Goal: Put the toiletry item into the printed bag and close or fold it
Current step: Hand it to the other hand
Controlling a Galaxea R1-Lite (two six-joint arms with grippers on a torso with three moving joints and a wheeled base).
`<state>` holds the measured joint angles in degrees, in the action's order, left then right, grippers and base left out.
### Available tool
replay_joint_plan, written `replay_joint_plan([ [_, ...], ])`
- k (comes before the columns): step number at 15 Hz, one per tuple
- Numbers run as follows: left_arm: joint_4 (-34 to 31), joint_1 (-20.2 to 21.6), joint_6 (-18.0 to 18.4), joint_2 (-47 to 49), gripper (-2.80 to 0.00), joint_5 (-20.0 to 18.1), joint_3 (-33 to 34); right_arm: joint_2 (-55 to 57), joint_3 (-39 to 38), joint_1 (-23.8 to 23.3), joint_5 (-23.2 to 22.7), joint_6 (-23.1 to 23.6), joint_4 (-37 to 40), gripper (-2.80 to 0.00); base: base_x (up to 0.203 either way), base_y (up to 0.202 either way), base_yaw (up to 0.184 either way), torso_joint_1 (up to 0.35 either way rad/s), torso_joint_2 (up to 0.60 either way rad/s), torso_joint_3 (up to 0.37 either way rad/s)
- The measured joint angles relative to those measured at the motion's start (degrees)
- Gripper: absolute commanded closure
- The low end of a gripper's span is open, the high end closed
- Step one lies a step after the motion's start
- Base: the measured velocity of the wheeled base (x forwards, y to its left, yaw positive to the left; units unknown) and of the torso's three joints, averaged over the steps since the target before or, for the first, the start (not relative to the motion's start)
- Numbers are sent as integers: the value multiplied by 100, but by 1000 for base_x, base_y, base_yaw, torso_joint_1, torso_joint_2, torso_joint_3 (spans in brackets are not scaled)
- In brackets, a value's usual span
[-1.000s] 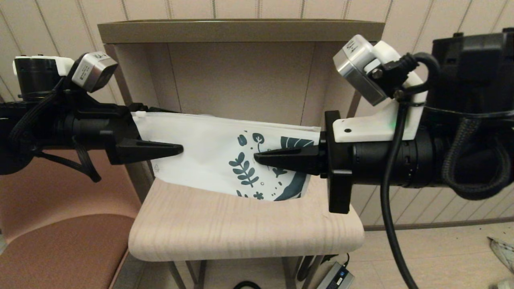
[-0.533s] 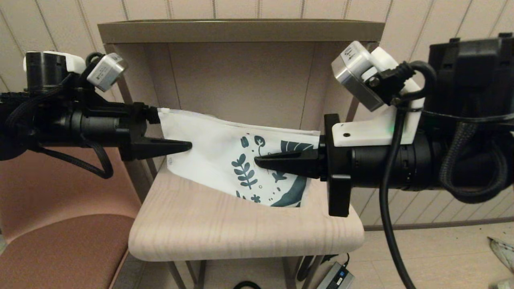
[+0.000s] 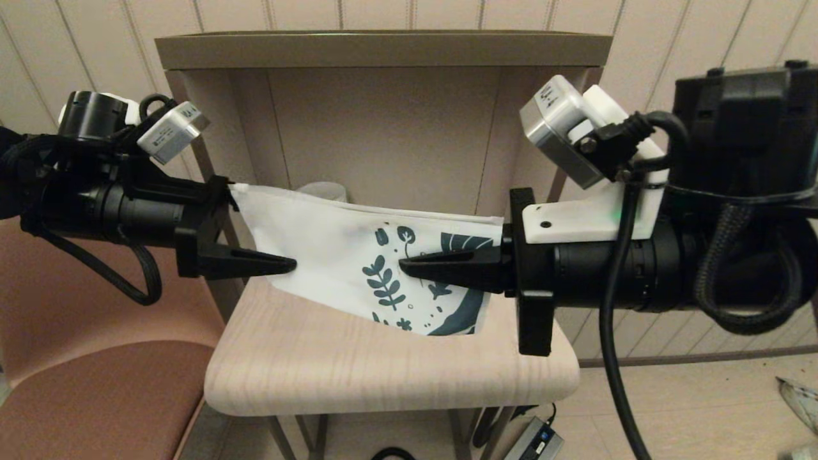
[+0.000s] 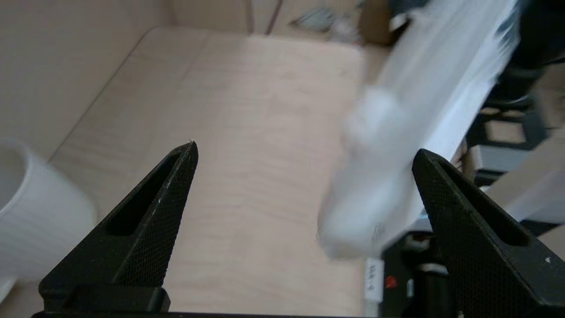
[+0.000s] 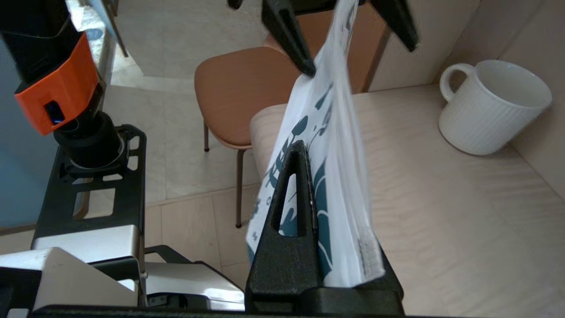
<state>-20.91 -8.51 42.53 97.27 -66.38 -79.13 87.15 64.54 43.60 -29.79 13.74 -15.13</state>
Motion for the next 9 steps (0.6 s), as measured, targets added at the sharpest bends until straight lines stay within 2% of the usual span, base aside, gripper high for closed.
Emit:
replay_joint_plan([
  [5,-912,-111,53,-53,-280,-371,-296,-24,-121,176,9,180,26,0,0,0,0,0,0,0],
  [9,-1012,-243,170,-85,-280,-374,-347,-33,-93,171,17,187,13,0,0,0,0,0,0,0],
])
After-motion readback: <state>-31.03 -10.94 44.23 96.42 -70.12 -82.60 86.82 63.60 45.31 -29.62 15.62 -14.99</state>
